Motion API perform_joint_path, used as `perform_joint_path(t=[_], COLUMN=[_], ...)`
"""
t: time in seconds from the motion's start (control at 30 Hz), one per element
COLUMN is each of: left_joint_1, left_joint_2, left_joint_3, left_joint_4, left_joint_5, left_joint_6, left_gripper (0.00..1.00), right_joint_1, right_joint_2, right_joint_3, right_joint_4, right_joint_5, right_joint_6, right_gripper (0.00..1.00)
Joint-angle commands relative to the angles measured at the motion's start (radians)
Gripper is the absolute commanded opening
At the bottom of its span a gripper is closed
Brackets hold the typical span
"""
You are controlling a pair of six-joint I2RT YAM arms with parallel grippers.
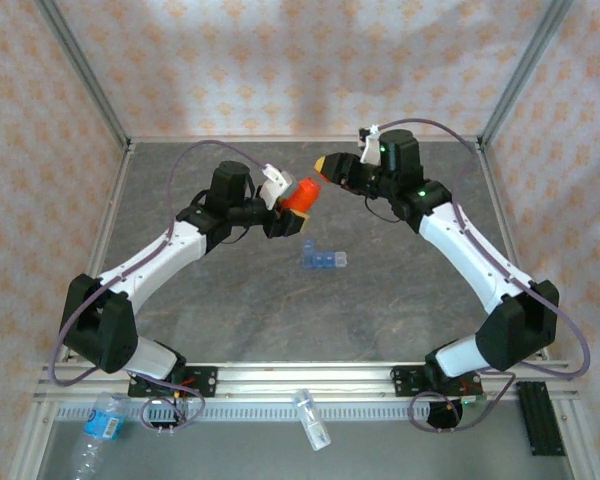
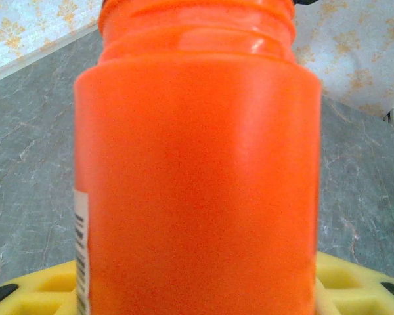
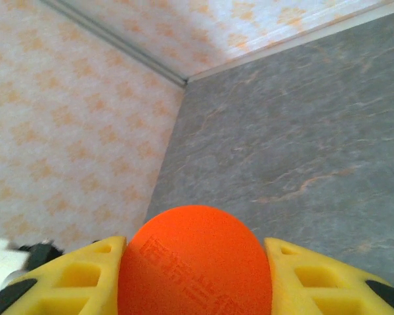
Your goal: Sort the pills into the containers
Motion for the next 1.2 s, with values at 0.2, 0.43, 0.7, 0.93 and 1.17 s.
perform_joint_path(t=[0.2, 0.43, 0.7, 0.93, 1.17], left_joint_1=[0.002, 0.002, 0.001, 0.001, 0.002], left_joint_2=[-0.047, -0.073, -0.104, -0.114, -0.107], left_joint_3=[-0.023, -0.075, -0.097, -0.103, -0.107], left_joint_4=[0.048, 0.089, 0.071, 0.047, 0.066], left_joint_5=[-0.006, -0.035, -0.057, -0.063, -0.063], left_joint_6=[-0.005, -0.046, -0.053, -0.036, -0.050], left_gripper=[0.00, 0.00, 0.00, 0.00, 0.00], right_joint_1=[-0.061, -0.064, -0.070, -0.074, -0.078], right_joint_2=[-0.029, 0.021, 0.152, 0.266, 0.313], right_joint_3=[-0.007, -0.194, -0.304, -0.319, -0.335], right_joint_4=[-0.311, -0.258, -0.154, -0.117, -0.102], right_joint_5=[0.486, 0.674, 0.764, 0.785, 0.740], right_joint_6=[-0.198, -0.239, -0.180, -0.119, -0.089], right_gripper=[0.38, 0.38, 0.41, 0.44, 0.53])
